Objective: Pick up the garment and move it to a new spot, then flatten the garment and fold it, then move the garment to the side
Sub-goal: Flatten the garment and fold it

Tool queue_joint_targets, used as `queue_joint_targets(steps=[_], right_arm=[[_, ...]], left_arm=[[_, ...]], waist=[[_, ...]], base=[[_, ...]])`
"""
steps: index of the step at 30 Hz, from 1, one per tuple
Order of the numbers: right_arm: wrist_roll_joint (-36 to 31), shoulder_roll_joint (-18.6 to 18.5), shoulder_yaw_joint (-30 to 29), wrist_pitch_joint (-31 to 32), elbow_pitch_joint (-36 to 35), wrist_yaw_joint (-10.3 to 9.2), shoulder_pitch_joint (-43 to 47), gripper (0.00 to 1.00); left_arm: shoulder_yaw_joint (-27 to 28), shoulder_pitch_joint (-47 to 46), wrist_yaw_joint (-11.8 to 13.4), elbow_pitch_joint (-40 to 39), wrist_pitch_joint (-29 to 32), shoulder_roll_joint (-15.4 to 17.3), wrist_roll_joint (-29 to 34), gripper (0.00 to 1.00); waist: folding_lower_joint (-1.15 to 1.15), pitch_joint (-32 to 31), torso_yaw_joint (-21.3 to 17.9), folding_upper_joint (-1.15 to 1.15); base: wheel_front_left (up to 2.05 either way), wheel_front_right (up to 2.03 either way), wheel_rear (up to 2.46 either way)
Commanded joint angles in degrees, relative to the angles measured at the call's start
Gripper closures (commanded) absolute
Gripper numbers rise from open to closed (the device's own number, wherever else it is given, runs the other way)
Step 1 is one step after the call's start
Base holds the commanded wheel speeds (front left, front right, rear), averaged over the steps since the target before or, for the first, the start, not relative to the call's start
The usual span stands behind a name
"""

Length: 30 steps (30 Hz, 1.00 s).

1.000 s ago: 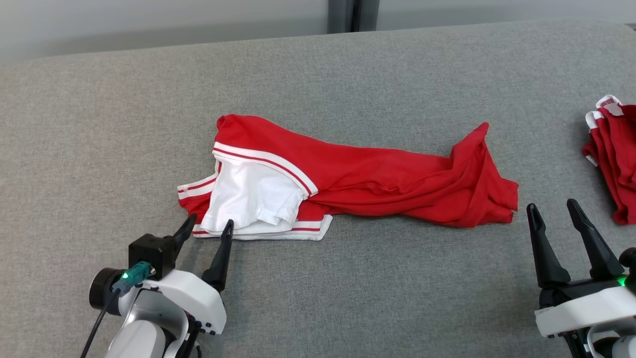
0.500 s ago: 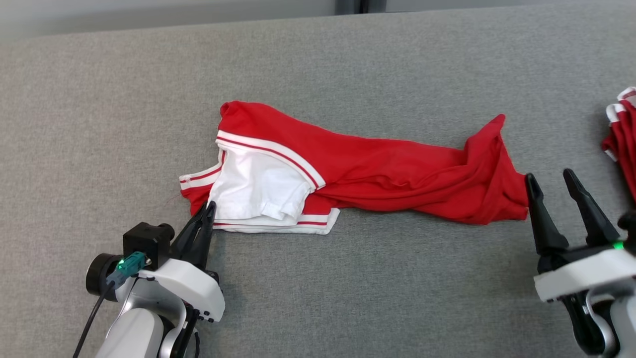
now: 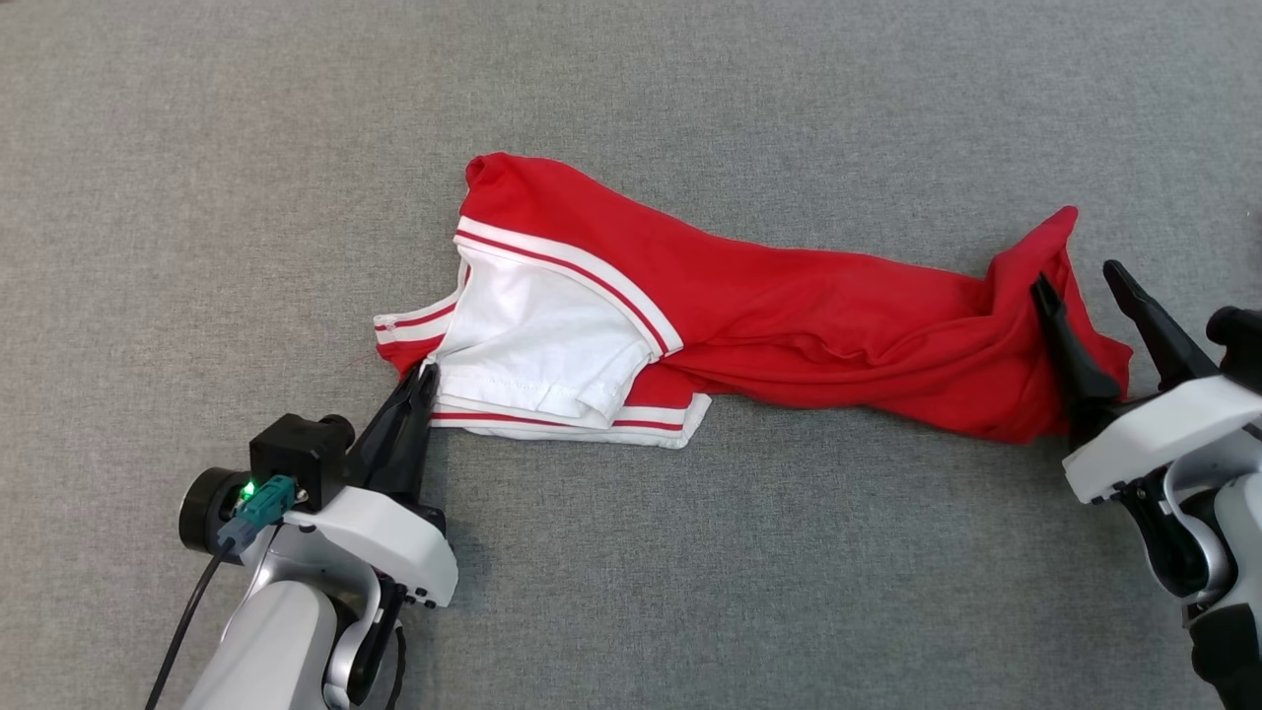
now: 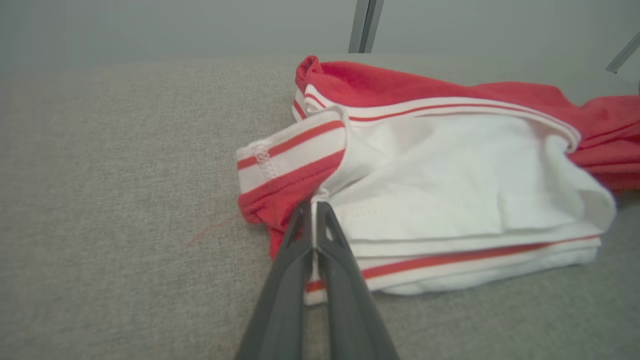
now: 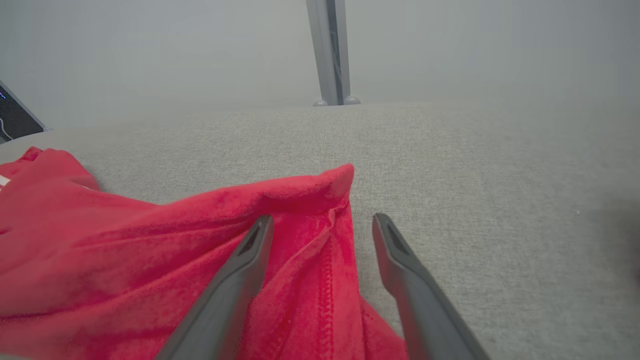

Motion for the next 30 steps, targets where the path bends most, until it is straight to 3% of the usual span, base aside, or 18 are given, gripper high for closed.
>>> queue_joint_targets(steps=[1,5,6,9,20,30], right_arm=[[0.9,-0.9,1.0,0.4,0.6,0.01,-1.3,0.00],[2.9,-2.5,3.4,1.2,1.3,0.01,-3.1,0.02],[3.5,-2.9,4.1,1.6,1.4,0.01,-3.3,0.51],[5.0,-3.8,5.4,1.5,1.7,0.01,-4.1,1.00],[9.7,-5.9,6.2,-3.2,-1.4,0.01,-2.9,1.00],[13.9,-8.1,2.3,-6.2,-9.6,0.01,-3.8,1.00]], left_arm=[[0.1,-1.1,0.2,0.3,-0.4,0.3,0.1,1.00],[-0.2,-1.7,0.2,0.6,-0.8,0.1,0.0,1.00],[-0.2,-1.8,0.2,0.6,-0.9,0.1,0.0,1.00],[-0.4,-1.9,0.3,0.9,-1.3,0.1,-0.1,1.00],[1.0,-3.3,1.6,-1.7,-6.0,1.3,1.0,1.00],[4.1,-8.5,3.3,-9.3,-6.4,5.6,2.8,1.00]], waist=[[0.00,0.2,0.0,0.00],[0.00,0.6,0.0,0.00],[0.00,0.8,0.0,0.00],[0.00,1.0,0.1,0.00],[0.00,-0.2,-0.4,0.00],[0.00,-4.0,-1.9,0.00]], base=[[0.00,0.00,0.00],[0.00,0.00,0.00],[0.00,0.00,0.00],[0.00,0.00,0.00],[0.00,0.00,0.00],[0.00,0.00,0.00]])
